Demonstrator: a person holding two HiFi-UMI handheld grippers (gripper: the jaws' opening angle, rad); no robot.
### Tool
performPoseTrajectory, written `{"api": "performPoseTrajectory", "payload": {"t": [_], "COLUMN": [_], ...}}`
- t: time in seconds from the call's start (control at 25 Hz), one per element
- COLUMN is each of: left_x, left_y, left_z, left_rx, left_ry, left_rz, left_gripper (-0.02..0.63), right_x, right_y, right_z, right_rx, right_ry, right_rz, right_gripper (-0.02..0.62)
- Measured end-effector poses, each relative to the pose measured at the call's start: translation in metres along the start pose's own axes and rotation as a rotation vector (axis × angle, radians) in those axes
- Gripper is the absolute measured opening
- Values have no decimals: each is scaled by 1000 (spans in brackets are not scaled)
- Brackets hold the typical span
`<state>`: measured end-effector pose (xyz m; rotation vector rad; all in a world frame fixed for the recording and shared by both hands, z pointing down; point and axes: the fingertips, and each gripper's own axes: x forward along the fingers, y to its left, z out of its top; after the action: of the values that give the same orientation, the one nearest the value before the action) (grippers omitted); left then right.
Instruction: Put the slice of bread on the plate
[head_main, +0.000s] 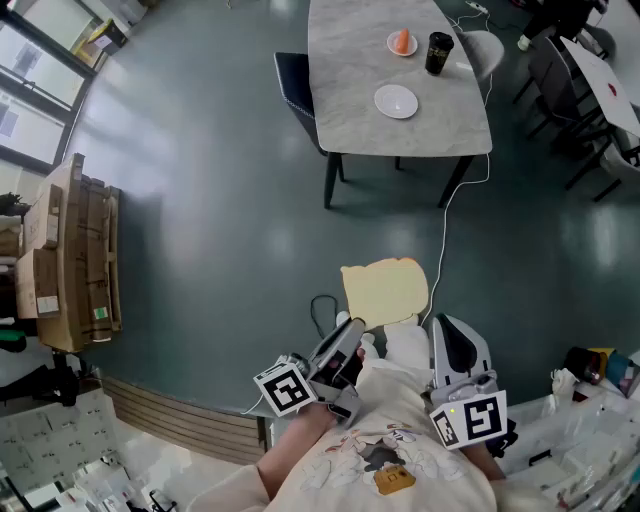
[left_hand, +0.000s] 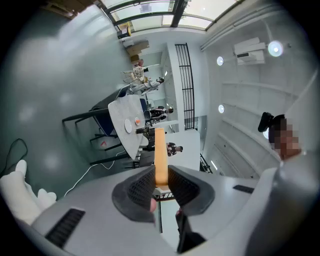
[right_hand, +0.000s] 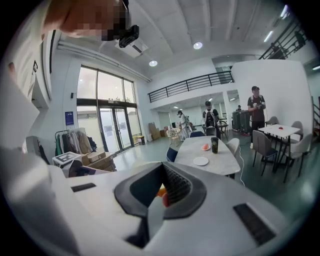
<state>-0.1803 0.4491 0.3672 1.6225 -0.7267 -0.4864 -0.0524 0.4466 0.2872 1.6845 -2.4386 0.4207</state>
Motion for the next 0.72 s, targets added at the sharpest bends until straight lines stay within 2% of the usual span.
{"api": "performPoseTrajectory", "payload": {"t": [0.08, 0.2, 0.28, 0.48, 0.72], "left_x": [-1, 2, 15, 45, 81], "left_y": [-5, -12, -20, -31, -39], "left_z": [-10, -33, -50, -84, -126], "left_rx": [-13, -94, -118, -68, -58], "left_ry": [8, 7, 11, 34, 38], "left_rz": [14, 34, 21, 37, 40], "left_gripper": [89, 89, 89, 89, 89], "right_x": [-14, -35, -50, -78, -105], "right_y": [-4, -17, -35, -83, -133], "right_z": [2, 3, 1, -8, -5], "right_rx": [10, 29, 24, 68, 126], "right_ry": [-7, -11, -7, -22, -100], "right_rz": [-13, -28, -43, -72, -44], "right_gripper": [5, 6, 5, 5, 5]}}
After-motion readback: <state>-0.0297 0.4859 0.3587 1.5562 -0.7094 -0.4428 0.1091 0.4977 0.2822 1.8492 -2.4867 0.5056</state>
